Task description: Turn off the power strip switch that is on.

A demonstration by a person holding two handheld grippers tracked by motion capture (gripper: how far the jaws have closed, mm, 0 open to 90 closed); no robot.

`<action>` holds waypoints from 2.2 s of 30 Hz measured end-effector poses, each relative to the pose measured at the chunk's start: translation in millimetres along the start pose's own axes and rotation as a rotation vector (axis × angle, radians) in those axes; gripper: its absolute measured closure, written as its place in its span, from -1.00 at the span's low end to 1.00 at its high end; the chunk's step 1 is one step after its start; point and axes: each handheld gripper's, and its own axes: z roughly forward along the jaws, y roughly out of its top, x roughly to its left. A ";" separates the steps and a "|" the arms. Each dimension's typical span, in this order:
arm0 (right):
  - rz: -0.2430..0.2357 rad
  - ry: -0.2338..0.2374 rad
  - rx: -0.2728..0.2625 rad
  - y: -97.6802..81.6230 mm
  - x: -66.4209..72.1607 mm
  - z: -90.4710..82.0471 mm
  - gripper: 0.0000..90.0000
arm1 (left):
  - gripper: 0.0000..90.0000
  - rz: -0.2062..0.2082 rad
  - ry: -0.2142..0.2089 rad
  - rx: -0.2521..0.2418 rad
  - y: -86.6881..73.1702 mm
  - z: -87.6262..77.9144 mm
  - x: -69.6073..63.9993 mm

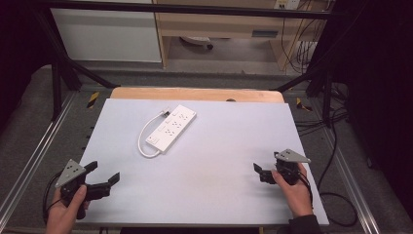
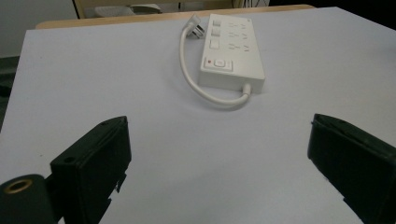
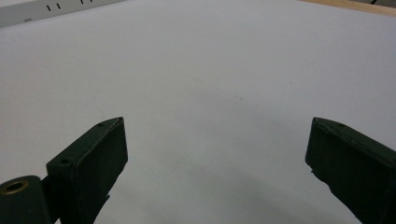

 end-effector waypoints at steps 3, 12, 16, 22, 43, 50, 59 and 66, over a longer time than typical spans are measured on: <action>0.003 0.002 -0.003 -0.1 -0.3 -0.2 -0.88 | -0.87 0.001 -0.001 -0.002 0.2 0.4 -0.6; -0.012 0.010 -0.009 0.7 2.5 -0.3 -0.90 | -0.87 -0.008 -0.003 -0.005 1.0 1.4 -2.6; -0.008 0.007 -0.010 0.8 1.9 -0.4 -0.90 | -0.87 -0.047 -0.022 -0.015 2.3 1.2 -4.3; -0.005 0.008 -0.014 1.1 2.3 -0.5 -0.90 | -0.86 -0.054 -0.025 -0.030 4.4 -0.8 -4.8; -0.014 0.009 -0.008 1.1 4.7 -0.5 -0.90 | -0.85 -0.013 -0.063 0.022 45.2 30.6 -12.5; -0.021 0.010 -0.005 1.2 5.5 -0.4 -0.90 | -0.85 0.003 -0.071 0.017 59.5 39.9 -12.6; -0.021 0.011 -0.003 1.1 5.4 0.2 -0.90 | -0.85 0.015 -0.075 0.022 72.1 51.2 -9.5; -0.017 0.010 -0.003 1.1 5.0 -0.1 -0.90 | -0.85 0.027 -0.080 0.034 79.2 59.9 -10.2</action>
